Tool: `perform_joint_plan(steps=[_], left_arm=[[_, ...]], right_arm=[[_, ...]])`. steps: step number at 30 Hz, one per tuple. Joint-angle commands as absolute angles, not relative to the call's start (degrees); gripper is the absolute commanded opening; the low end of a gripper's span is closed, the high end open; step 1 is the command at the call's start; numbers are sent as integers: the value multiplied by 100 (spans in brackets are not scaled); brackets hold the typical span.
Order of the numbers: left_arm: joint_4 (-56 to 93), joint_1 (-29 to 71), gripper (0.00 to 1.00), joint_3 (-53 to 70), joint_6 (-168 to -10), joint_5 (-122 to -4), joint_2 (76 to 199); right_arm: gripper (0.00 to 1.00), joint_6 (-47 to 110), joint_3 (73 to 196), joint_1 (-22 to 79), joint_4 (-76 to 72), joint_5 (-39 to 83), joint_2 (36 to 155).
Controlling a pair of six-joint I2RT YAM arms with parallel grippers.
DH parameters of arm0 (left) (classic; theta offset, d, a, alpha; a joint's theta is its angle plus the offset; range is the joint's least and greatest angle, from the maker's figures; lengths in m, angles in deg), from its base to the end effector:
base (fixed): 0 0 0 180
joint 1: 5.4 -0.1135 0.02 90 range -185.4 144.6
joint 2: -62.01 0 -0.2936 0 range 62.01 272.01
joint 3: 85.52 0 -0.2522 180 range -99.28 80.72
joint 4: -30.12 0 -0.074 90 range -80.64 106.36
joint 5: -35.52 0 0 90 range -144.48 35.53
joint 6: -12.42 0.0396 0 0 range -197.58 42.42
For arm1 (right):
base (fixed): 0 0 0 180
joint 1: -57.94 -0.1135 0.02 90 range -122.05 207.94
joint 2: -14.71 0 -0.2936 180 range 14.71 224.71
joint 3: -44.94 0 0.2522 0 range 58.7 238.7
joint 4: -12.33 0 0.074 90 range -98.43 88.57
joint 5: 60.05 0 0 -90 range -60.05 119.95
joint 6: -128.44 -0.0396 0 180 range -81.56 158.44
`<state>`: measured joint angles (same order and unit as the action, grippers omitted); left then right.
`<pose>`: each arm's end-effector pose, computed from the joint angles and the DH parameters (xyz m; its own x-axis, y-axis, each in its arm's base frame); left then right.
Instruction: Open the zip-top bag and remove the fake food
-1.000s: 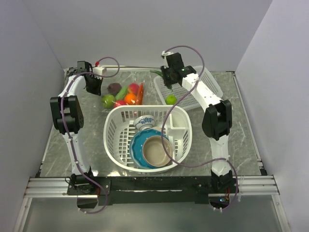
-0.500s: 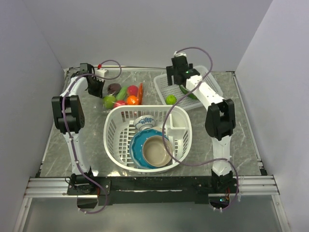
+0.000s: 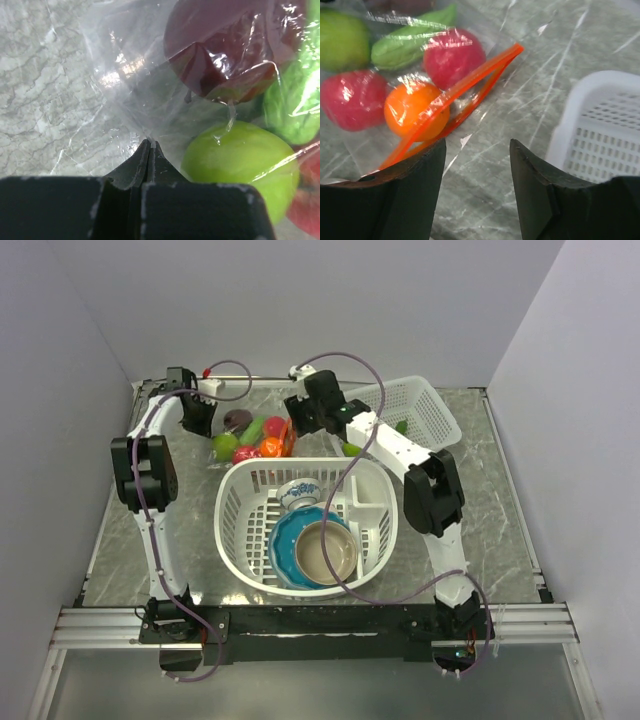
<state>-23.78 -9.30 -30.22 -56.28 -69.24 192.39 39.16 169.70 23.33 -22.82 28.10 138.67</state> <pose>0.5175 0.0252 0.2154 -0.7787 0.2990 -0.5516 0.3712 0.9283 -0.0208 0.4354 0.3021 0.2965 -0.4570 -0.3306 -0.8258 -0.5954 0.8034 0.0078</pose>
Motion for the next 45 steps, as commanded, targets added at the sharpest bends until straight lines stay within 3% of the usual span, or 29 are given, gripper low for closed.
perform_joint_plan(steps=[1, 8, 13, 18, 25, 35, 45], left_arm=[[-2082, -813, 1, -2704, -5403, -6450, 19445], [-1889, -786, 1, -2299, -5376, -6458, 19472], [-1897, -690, 1, -2273, -5350, -6502, 19428], [-1985, -602, 1, -2369, -5341, -6564, 19384], [-2073, -401, 1, -2484, -5472, -6801, 19332], [-2205, -127, 1, -2651, -5789, -7108, 19419], [-2152, -91, 1, -2405, -5596, -6977, 19235]], right_arm=[[63, 3950, 17365, 2411, -2357, 2230, 14337], [79, 4231, 17911, 2411, -2947, 2160, 14900], [83, 4126, 18034, 2402, -2702, 1905, 15067], [100, 4029, 18069, 2393, -2288, 1493, 15234], [100, 4055, 18973, 2367, -2656, 1291, 15823], [100, 4065, 18737, 2244, -2517, 473, 15692], [100, 4160, 19581, 2191, -3684, 1262, 16175]])
